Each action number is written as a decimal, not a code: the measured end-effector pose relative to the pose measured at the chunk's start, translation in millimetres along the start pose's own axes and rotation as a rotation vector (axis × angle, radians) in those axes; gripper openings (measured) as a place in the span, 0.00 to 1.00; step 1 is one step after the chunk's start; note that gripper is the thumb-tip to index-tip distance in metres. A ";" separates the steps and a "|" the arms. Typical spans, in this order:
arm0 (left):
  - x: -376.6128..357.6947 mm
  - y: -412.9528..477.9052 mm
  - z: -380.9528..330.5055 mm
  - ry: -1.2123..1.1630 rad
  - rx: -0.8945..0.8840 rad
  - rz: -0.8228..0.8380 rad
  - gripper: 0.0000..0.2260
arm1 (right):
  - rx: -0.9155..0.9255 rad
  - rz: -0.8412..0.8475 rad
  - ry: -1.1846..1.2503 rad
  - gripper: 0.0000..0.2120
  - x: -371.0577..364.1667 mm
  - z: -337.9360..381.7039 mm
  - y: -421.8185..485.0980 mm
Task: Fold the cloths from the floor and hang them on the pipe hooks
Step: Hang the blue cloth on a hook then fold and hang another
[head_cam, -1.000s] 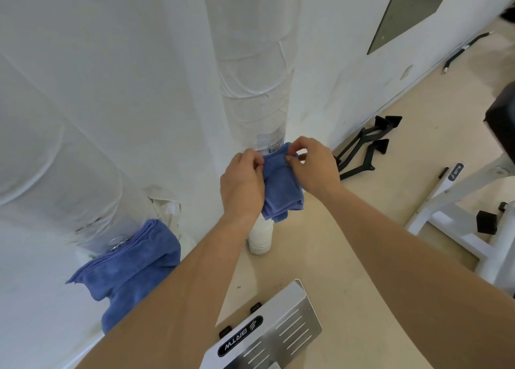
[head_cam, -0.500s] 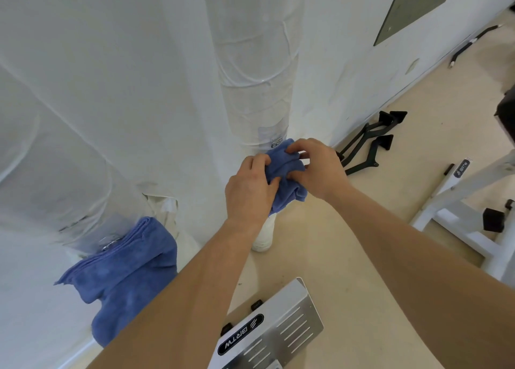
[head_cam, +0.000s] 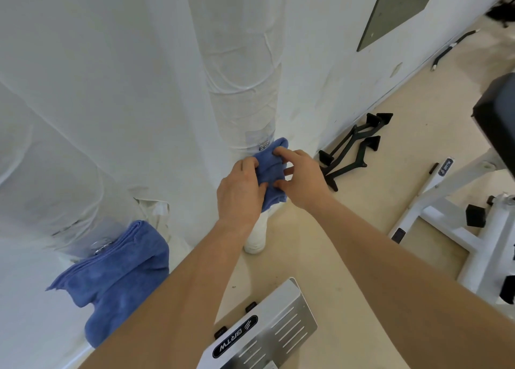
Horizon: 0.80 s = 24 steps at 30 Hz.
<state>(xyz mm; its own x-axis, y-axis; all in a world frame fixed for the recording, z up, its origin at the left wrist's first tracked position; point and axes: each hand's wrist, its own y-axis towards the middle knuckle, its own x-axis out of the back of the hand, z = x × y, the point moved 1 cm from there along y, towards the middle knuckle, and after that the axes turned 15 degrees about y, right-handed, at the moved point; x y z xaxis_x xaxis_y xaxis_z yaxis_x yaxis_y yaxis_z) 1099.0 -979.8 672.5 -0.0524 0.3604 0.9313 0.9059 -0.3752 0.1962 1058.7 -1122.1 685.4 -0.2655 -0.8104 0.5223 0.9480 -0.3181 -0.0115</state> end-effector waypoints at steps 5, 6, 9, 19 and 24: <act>13.8 -5.3 2.3 0.000 -0.030 0.102 0.19 | -0.038 0.088 -0.069 0.29 6.7 3.9 -7.9; 18.6 -6.1 2.4 0.003 -0.033 0.129 0.19 | -0.052 0.122 -0.088 0.29 10.0 8.0 -10.5; 37.2 -7.2 -0.3 0.010 -0.024 0.225 0.17 | -0.112 0.243 -0.173 0.29 18.9 23.8 -14.3; 64.8 -9.8 -6.7 0.086 -0.102 0.273 0.17 | -0.012 0.181 -0.408 0.28 17.4 50.7 -26.2; 59.0 -4.5 -5.4 0.058 -0.148 0.336 0.18 | -0.056 0.257 -0.342 0.31 4.0 44.3 -16.1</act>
<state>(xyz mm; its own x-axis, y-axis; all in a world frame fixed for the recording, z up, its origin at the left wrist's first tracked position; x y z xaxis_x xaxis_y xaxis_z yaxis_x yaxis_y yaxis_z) 1089.6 -961.5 728.2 0.2100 0.1488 0.9663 0.8062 -0.5855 -0.0850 1050.2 -1098.4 725.4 0.0607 -0.6600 0.7488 0.9622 -0.1609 -0.2199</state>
